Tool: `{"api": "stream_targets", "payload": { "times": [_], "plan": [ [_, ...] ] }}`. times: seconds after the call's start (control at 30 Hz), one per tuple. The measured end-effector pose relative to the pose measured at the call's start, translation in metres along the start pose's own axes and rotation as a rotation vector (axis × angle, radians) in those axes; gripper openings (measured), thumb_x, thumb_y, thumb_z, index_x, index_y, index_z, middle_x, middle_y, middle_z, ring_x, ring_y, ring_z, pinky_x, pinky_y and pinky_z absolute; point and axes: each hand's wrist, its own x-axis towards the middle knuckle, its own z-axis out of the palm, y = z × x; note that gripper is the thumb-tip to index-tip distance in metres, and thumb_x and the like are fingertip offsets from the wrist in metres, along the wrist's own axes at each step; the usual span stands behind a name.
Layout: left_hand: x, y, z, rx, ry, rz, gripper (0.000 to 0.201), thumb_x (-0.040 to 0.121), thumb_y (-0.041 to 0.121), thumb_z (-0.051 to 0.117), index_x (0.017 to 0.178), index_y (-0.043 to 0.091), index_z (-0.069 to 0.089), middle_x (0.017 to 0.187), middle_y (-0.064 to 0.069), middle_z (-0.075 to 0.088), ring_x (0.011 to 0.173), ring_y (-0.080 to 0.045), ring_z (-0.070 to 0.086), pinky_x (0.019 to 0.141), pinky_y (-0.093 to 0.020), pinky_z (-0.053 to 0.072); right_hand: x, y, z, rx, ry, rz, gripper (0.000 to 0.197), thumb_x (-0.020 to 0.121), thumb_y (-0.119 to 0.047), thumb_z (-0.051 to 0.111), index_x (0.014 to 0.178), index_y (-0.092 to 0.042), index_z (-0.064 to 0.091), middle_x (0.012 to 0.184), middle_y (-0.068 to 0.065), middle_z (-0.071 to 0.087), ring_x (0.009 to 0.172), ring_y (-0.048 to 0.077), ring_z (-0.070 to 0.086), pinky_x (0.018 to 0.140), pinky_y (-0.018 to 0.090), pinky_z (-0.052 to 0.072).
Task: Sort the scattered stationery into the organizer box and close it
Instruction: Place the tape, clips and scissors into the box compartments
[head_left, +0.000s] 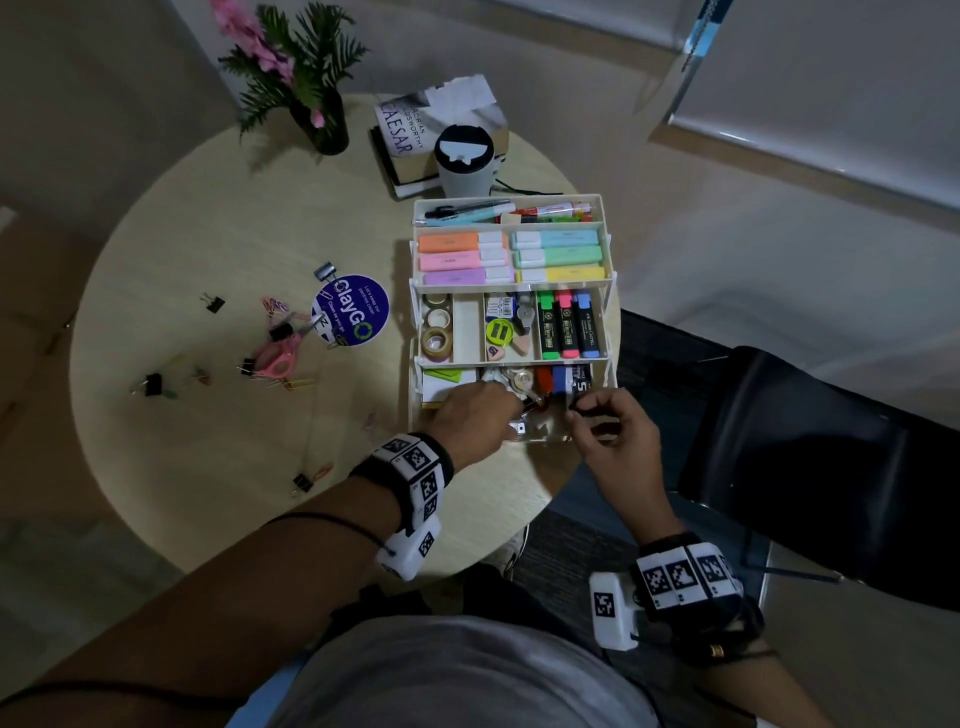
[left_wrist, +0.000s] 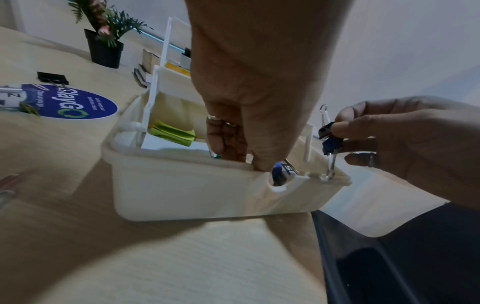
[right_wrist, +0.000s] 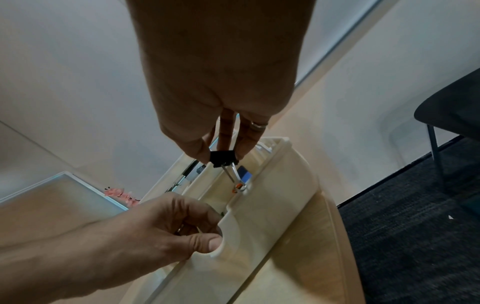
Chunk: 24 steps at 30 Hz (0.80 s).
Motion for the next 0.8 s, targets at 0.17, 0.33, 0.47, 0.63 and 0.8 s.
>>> {"api": "stream_targets", "payload": {
  "times": [0.17,0.33,0.47,0.63,0.8],
  "plan": [
    [0.004,-0.006,0.002,0.053,-0.043,0.1,0.009,0.096,0.014,0.065,0.091,0.017,0.072,0.09,-0.004,0.067,0.081,-0.026,0.065,0.062,-0.035,0.038,0.0,-0.001,0.004,0.04,0.003,0.035,0.018,0.092,-0.009,0.077,0.098,-0.022,0.067,0.1,-0.001,0.07,0.091,0.023,0.068,0.079,0.043,0.06],
    [0.001,-0.019,-0.007,-0.14,-0.107,0.196,0.009,0.101,0.023,0.062,0.106,0.023,0.07,0.101,0.004,0.057,0.085,-0.018,0.058,0.066,-0.035,0.044,0.009,-0.004,0.018,0.047,0.02,0.069,0.015,0.091,-0.004,0.077,0.097,-0.015,0.069,0.096,0.001,0.071,0.084,0.008,0.067,0.076,0.022,0.055],
    [-0.001,-0.029,-0.018,-0.269,-0.145,0.228,0.007,0.101,0.027,0.061,0.102,0.023,0.066,0.101,0.004,0.052,0.087,-0.017,0.056,0.072,-0.038,0.046,0.019,-0.002,0.031,0.088,0.062,0.141,0.014,0.091,-0.007,0.077,0.096,-0.017,0.069,0.094,0.005,0.074,0.083,0.018,0.071,0.074,0.028,0.058],
    [-0.018,-0.046,-0.031,-0.484,-0.059,0.263,0.012,0.098,0.017,0.063,0.088,0.021,0.061,0.089,0.005,0.057,0.082,-0.012,0.054,0.075,-0.034,0.044,0.024,-0.006,0.047,0.107,0.105,0.143,0.011,0.092,-0.002,0.075,0.098,-0.007,0.068,0.094,0.006,0.073,0.083,0.012,0.07,0.077,0.028,0.058],
    [-0.034,-0.066,-0.026,-0.656,-0.009,0.194,0.007,0.099,0.029,0.061,0.094,0.024,0.065,0.084,0.0,0.07,0.075,-0.021,0.069,0.073,-0.044,0.057,0.013,-0.003,0.059,-0.15,-0.125,0.074,0.019,0.091,-0.005,0.073,0.098,-0.02,0.063,0.098,-0.004,0.068,0.089,0.013,0.066,0.076,0.027,0.053]
  ]
}}
